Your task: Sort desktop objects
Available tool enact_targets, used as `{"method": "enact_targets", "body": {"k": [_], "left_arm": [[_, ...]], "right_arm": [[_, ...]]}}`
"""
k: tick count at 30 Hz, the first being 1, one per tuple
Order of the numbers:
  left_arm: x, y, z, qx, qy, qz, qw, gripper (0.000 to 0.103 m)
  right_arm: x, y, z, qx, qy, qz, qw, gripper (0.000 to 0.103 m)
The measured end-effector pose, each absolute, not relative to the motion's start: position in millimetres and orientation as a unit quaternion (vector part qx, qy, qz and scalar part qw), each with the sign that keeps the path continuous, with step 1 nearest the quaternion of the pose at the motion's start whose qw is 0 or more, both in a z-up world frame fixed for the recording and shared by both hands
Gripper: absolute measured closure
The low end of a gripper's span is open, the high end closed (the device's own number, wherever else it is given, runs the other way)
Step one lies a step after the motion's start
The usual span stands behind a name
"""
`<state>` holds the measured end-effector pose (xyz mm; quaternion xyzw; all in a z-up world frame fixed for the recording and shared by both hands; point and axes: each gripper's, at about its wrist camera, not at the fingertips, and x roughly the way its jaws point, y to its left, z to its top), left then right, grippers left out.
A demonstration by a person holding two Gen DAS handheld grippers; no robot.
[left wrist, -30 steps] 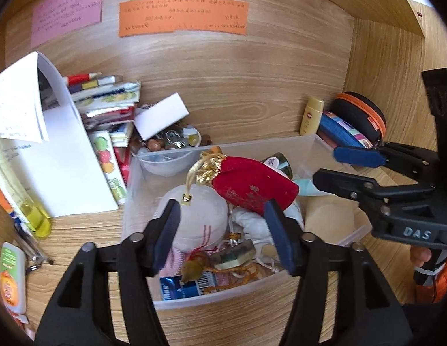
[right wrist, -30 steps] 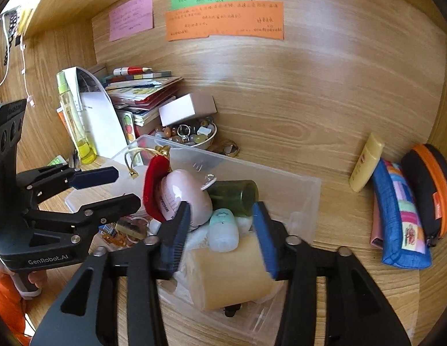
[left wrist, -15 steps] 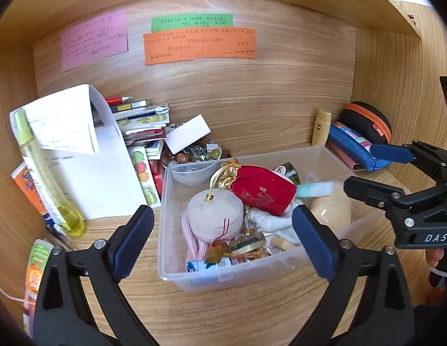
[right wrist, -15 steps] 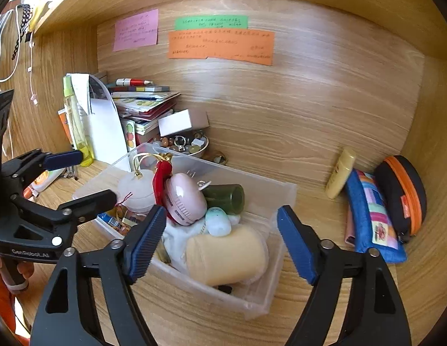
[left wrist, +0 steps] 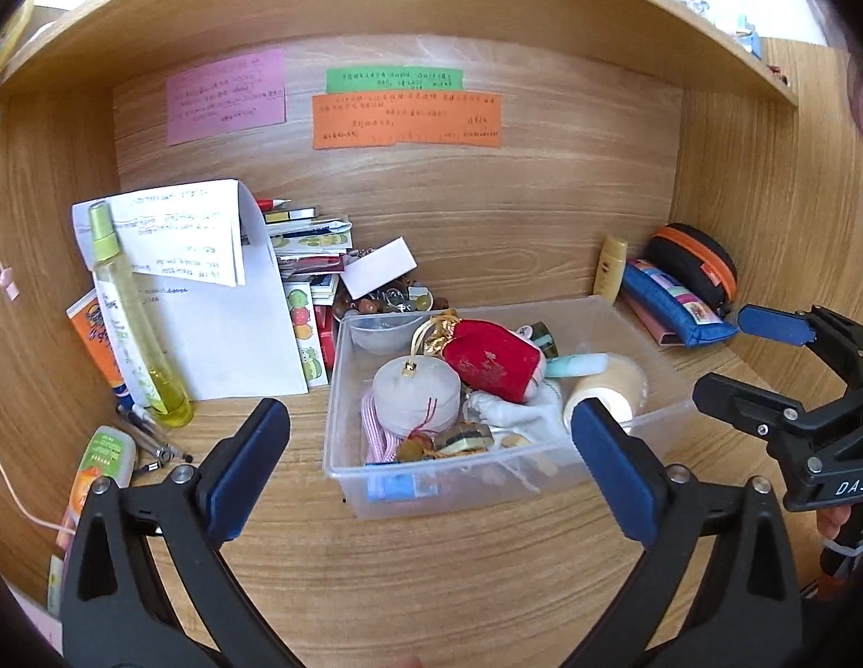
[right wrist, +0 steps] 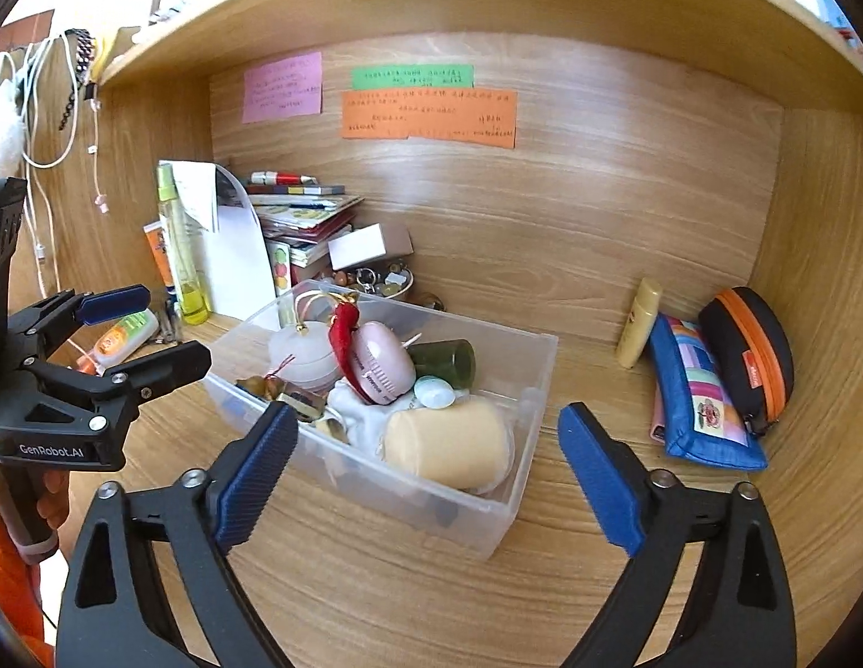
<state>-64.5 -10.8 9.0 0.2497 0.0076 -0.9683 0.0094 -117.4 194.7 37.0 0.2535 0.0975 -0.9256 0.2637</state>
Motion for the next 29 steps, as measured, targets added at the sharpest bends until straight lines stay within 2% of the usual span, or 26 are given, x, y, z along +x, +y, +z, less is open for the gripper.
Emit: {"method": "enact_targets", "body": {"k": [8,13,29], "left_arm": [[-39.9,-0.8,16.5,0.221,-0.004,-0.975,0.027,0.001],[-34.6,6.2,15.5,0.216,-0.012,-0.976,0.023,0.001],[-46.4,8.9,8.8,0.223,-0.012,-0.975,0.016,0.001]], "right_arm": [[-90.8,205.0,45.7,0.234,0.084,-0.932,0.262,0.007],[-75.3,203.0,43.6,0.225,0.091,-0.932,0.270,0.001],[-83.6,203.7,38.1,0.236,0.089,-0.934,0.253,0.001]]}}
